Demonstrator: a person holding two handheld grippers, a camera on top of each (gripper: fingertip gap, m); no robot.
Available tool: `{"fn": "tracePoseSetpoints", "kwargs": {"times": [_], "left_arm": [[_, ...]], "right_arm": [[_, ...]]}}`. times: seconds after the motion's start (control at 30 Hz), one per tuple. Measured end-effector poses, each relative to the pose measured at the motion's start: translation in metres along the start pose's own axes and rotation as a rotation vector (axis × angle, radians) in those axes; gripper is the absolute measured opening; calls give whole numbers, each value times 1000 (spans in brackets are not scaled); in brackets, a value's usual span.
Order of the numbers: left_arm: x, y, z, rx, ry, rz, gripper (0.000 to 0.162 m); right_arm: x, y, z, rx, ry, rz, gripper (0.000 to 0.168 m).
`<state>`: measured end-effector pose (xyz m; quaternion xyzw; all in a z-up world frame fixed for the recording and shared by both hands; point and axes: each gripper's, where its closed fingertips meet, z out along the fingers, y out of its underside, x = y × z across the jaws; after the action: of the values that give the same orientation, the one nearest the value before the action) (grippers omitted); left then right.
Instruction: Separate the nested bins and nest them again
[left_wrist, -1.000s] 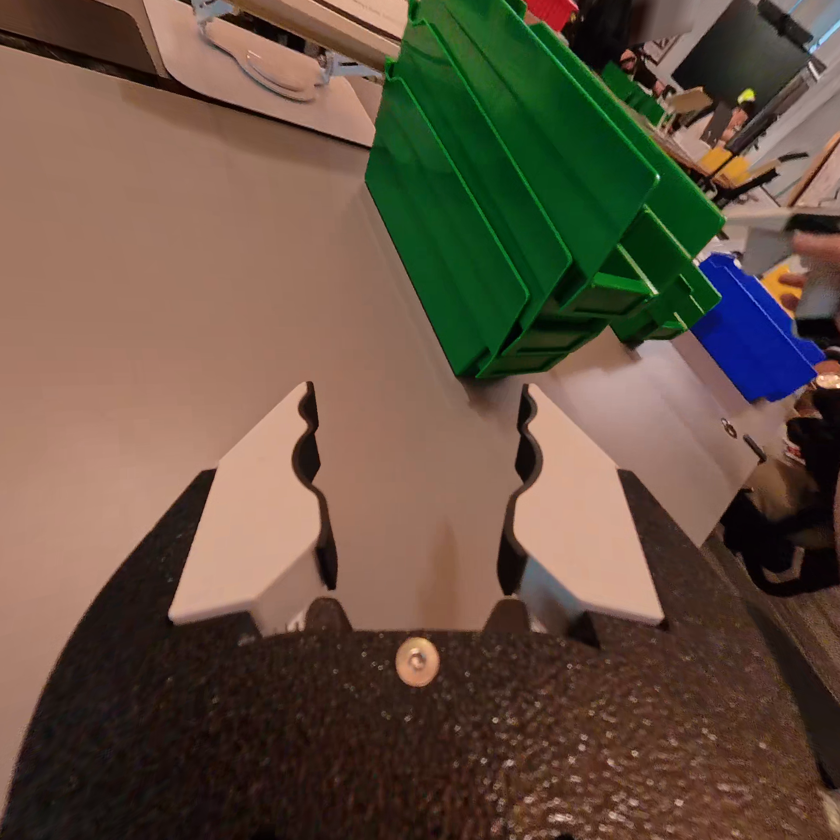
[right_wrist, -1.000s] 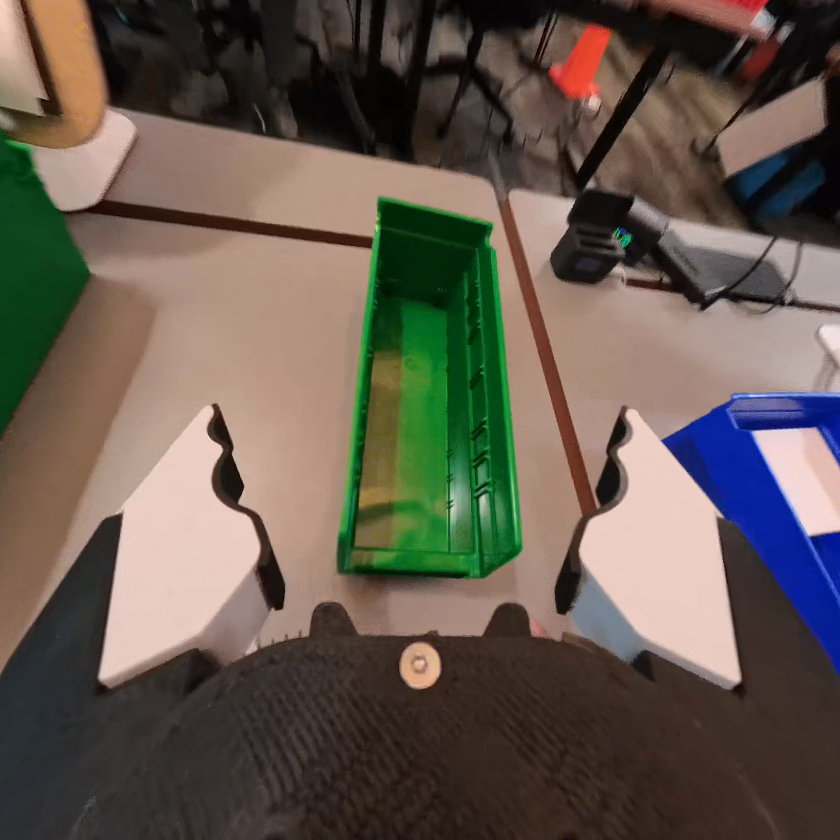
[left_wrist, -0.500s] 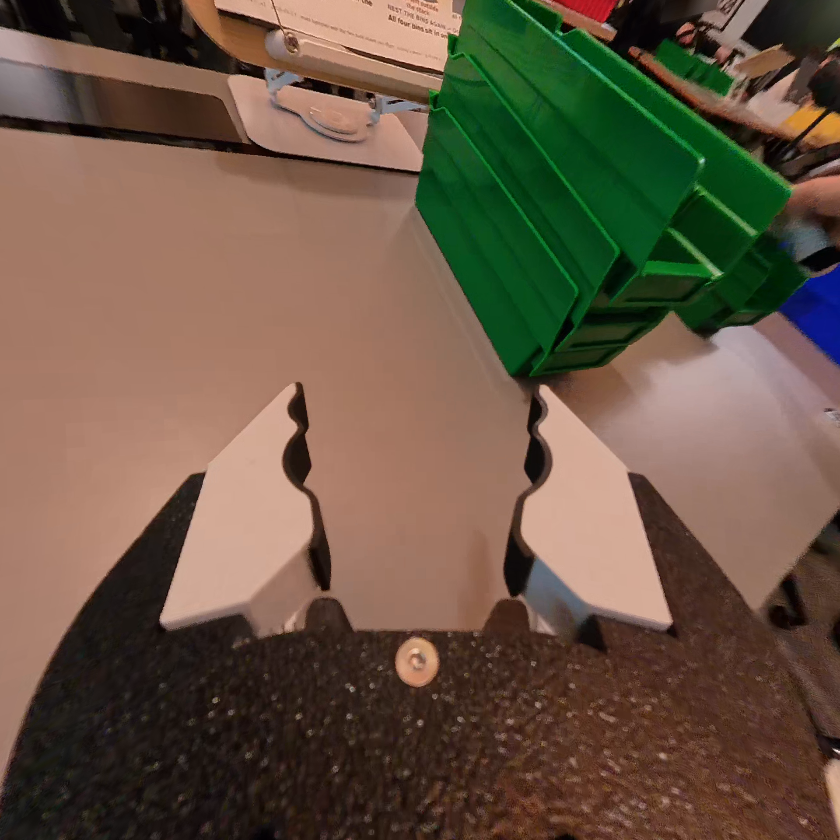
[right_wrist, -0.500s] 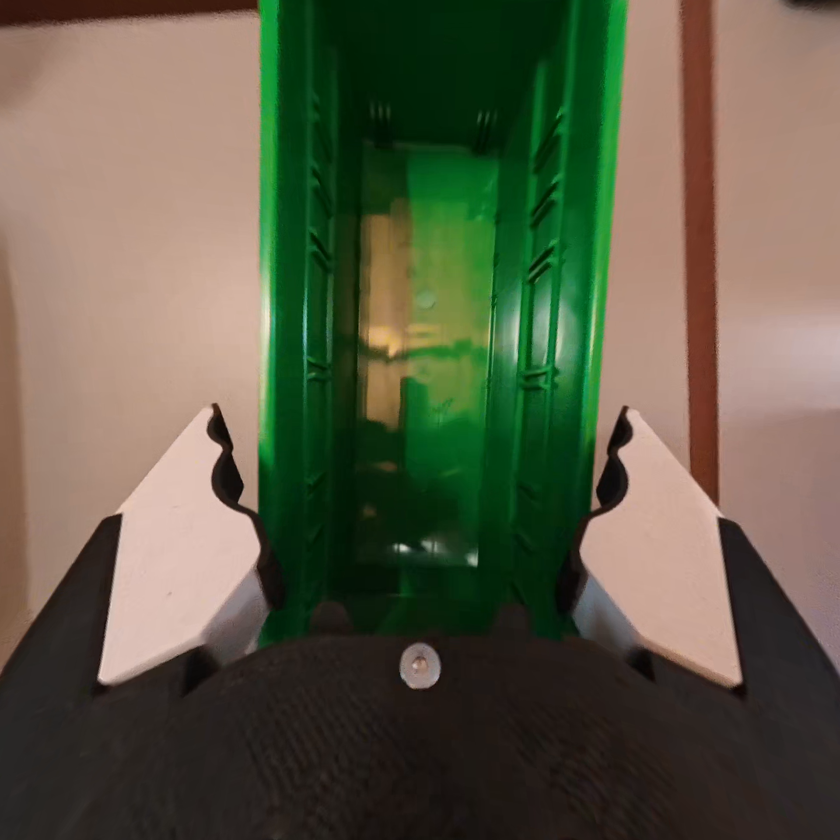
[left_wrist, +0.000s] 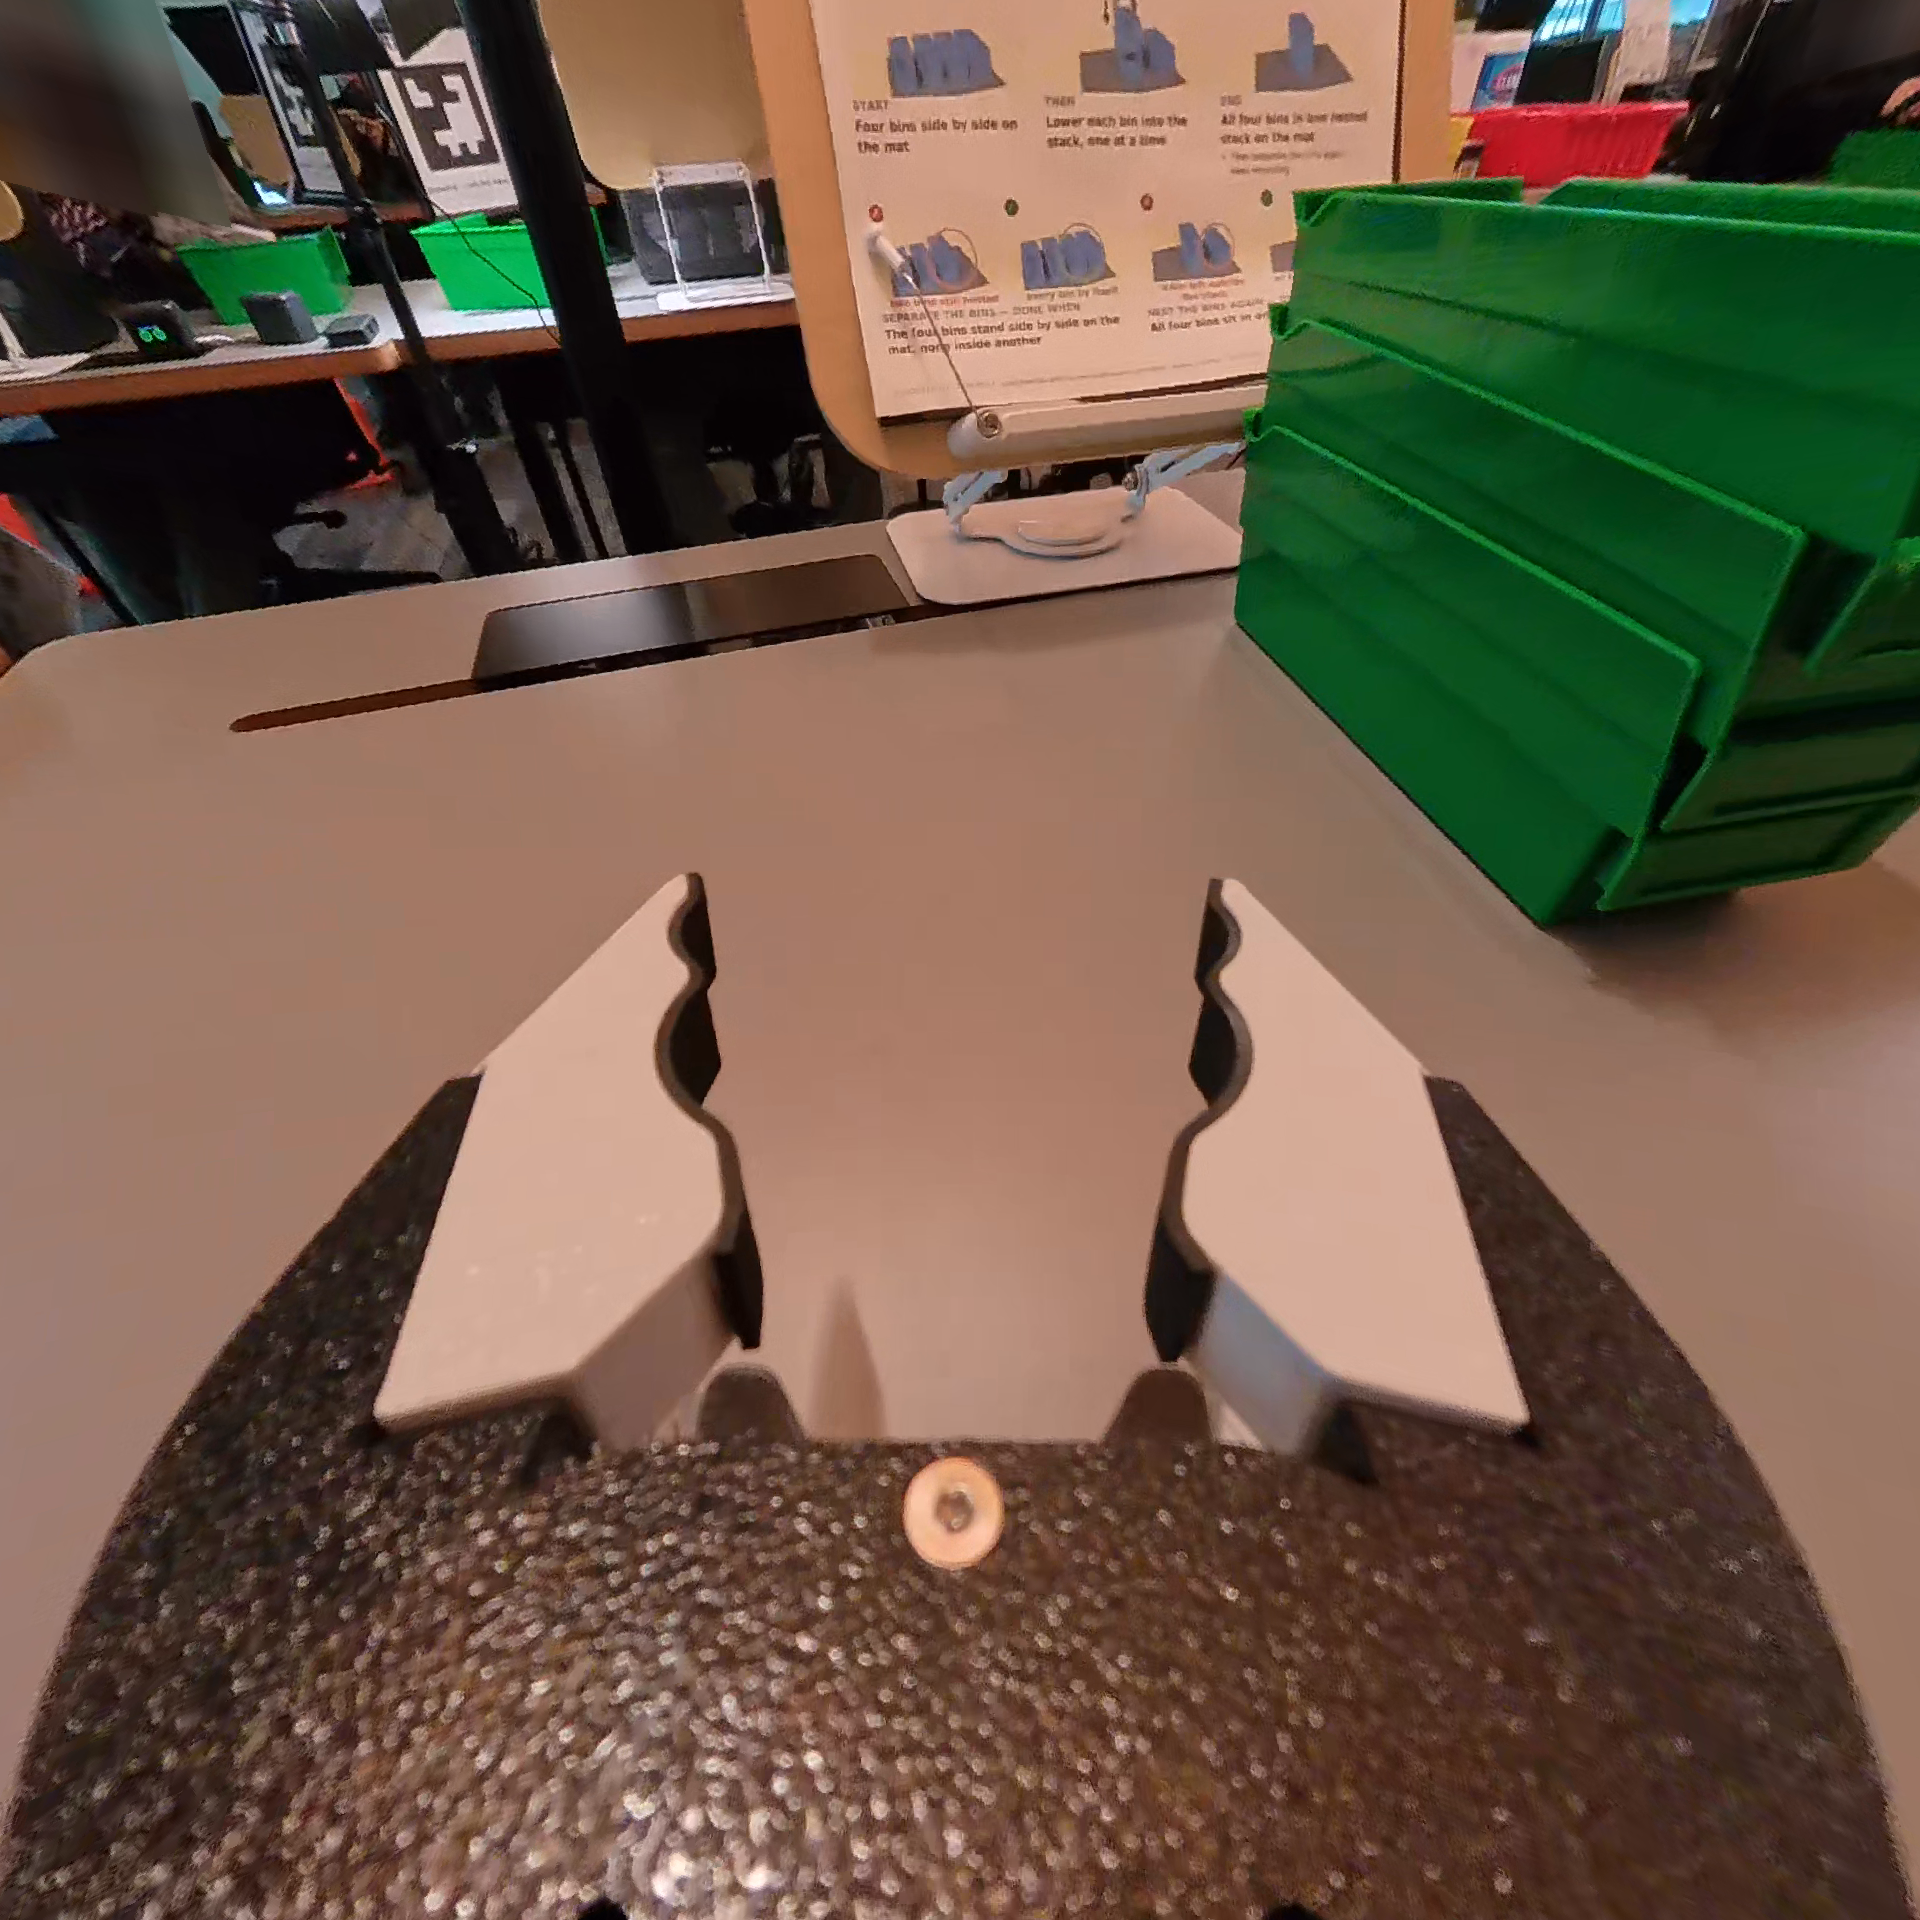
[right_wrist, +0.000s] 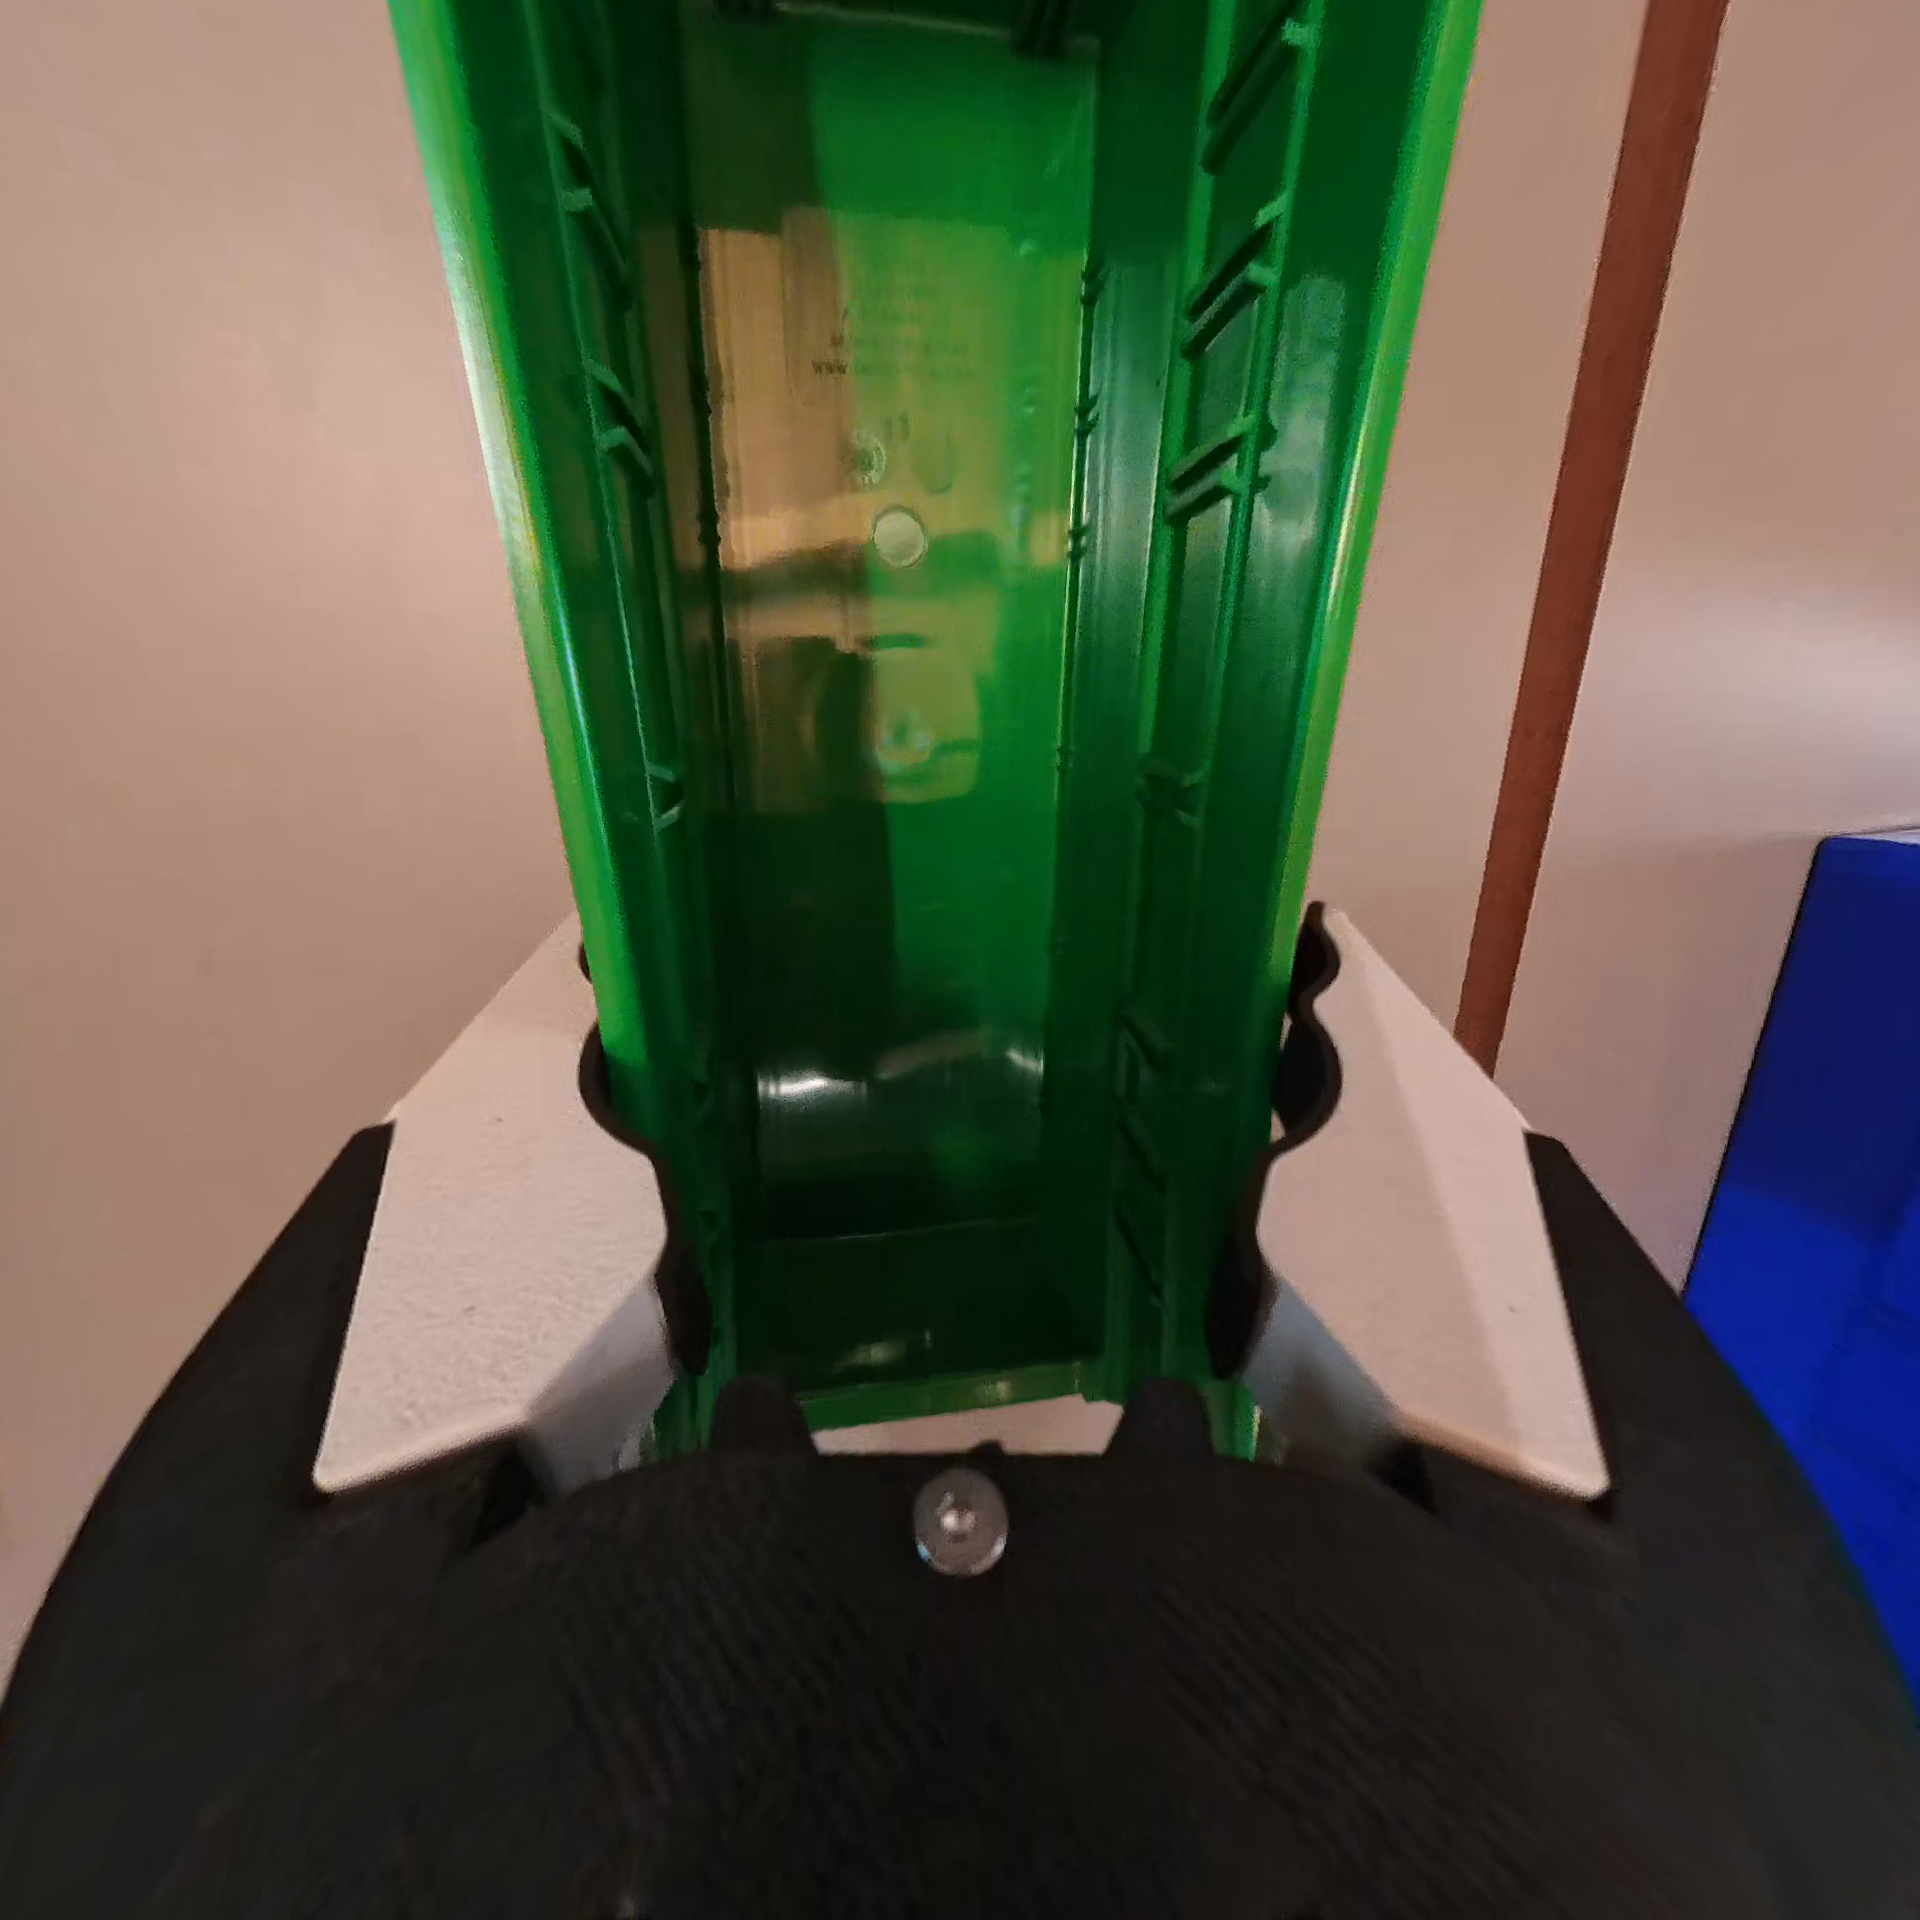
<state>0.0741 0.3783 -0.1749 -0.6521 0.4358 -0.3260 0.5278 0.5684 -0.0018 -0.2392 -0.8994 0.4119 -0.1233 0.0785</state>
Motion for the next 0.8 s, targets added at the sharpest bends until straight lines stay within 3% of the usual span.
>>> {"fn": "tracePoseSetpoints", "kwargs": {"times": [0.33, 0.53, 0.67, 0.8], "left_arm": [[-11, 37, 8, -183, 22, -51, 99], [3, 33, 6, -182, 89, -63, 100], [11, 31, 5, -196, 115, -46, 100], [18, 38, 7, -234, 141, -52, 100]], "right_arm": [[-13, 29, -12, -99, -32, -32, 110], [-24, 45, -27, -95, -105, -5, 109], [-20, 40, -54, -43, -77, -9, 111], [-27, 18, -106, 61, -123, 59, 112]]}}
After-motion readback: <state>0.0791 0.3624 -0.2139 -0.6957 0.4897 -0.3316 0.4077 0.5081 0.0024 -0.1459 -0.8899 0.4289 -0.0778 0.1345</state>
